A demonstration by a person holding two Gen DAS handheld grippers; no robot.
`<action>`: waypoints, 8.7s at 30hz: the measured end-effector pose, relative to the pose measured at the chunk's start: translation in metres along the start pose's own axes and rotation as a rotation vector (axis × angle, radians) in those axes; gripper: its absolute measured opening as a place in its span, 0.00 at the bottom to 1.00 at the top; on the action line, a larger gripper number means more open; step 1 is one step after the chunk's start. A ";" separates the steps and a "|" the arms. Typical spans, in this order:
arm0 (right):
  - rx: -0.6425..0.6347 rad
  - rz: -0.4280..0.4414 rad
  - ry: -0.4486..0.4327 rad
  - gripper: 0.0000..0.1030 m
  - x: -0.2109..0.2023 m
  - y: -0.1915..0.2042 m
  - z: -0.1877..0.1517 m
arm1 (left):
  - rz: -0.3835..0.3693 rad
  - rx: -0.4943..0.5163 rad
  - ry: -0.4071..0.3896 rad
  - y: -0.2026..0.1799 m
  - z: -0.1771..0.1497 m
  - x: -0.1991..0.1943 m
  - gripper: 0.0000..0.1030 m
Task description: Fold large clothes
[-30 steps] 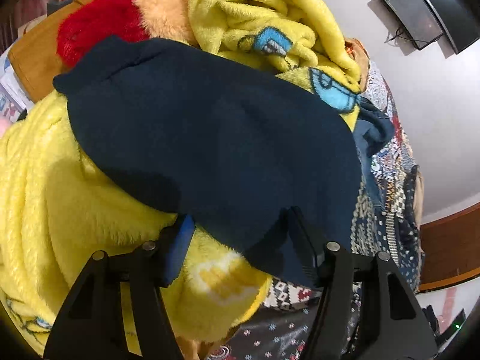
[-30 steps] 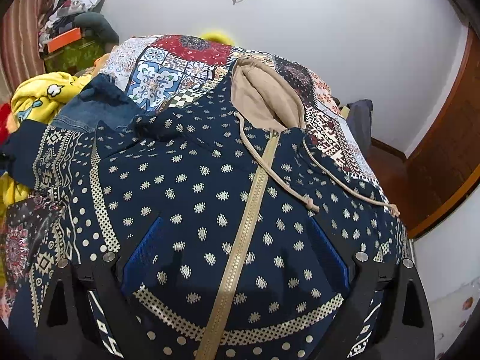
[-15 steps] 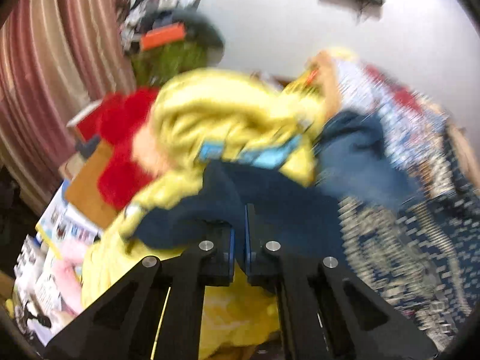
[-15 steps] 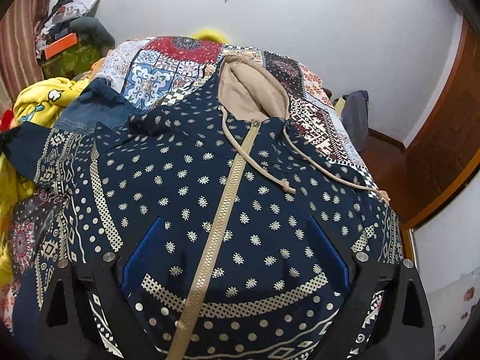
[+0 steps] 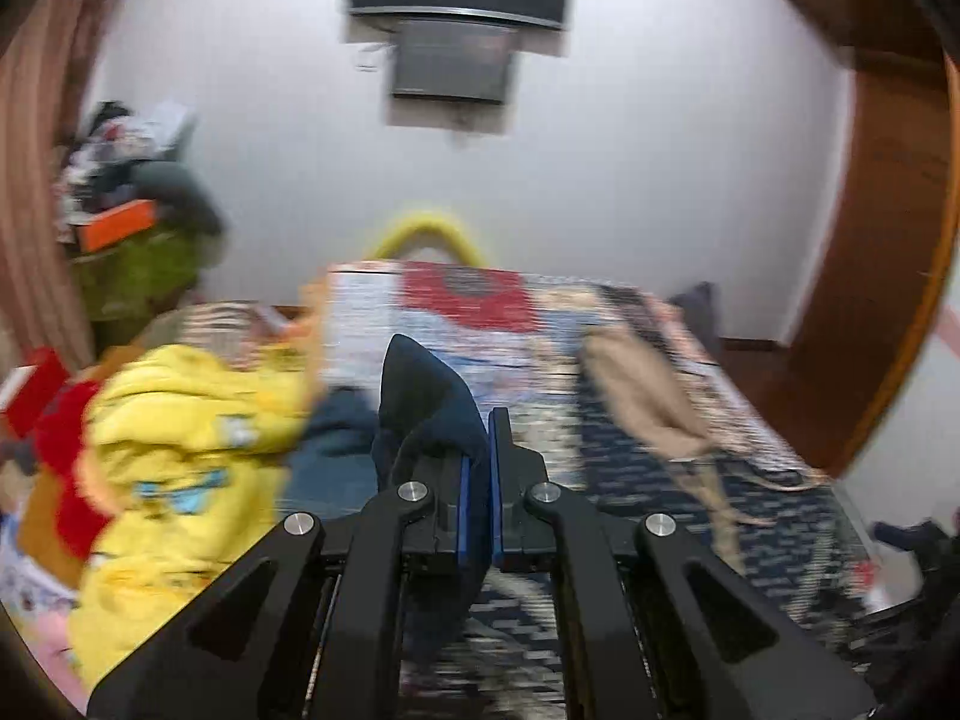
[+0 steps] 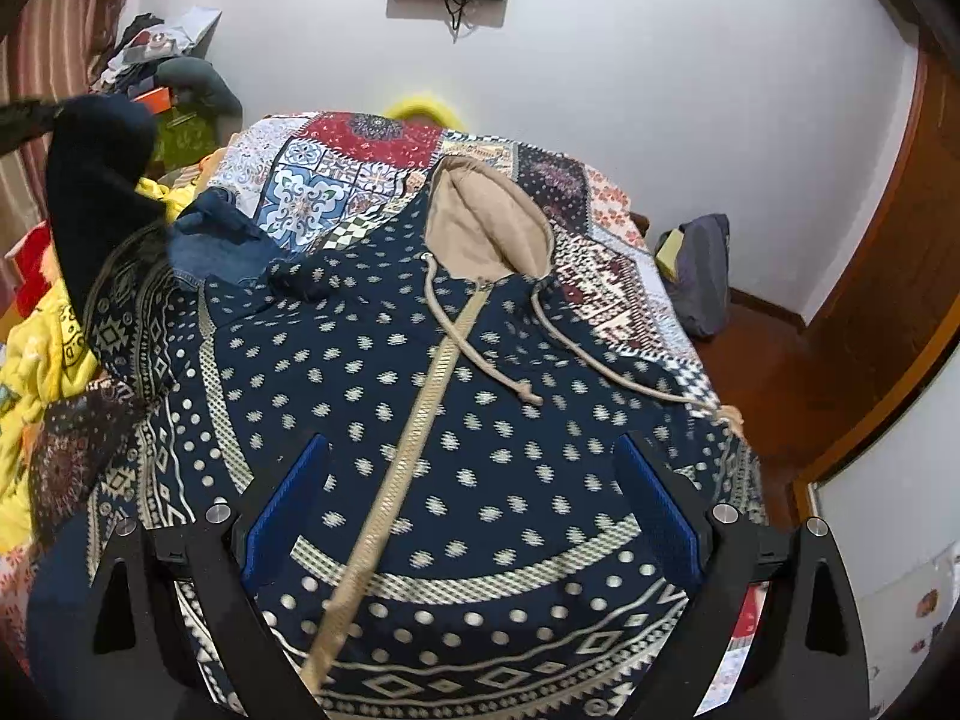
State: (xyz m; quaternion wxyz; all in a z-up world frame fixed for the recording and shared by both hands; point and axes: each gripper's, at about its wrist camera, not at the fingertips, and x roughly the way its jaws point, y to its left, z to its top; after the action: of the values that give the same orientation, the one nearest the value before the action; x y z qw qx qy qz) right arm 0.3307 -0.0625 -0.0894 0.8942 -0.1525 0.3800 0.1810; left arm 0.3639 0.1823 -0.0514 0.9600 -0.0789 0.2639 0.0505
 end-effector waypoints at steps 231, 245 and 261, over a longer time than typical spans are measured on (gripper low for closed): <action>0.917 0.126 0.322 0.56 0.050 -0.246 -0.120 | -0.162 0.179 0.465 -0.149 -0.150 0.054 0.66; 0.975 0.021 0.269 0.31 0.094 -0.264 -0.118 | -0.102 0.117 0.508 -0.124 -0.162 0.073 0.66; 0.565 0.126 -0.046 0.06 -0.022 -0.172 0.020 | -0.092 0.065 0.406 -0.085 -0.142 0.026 0.66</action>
State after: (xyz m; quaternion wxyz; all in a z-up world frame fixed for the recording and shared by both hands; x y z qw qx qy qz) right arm 0.4041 -0.2116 -0.0365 0.8965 0.1307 0.4039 0.1266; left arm 0.3271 0.0754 -0.1746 0.8904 -0.0686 0.4496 -0.0186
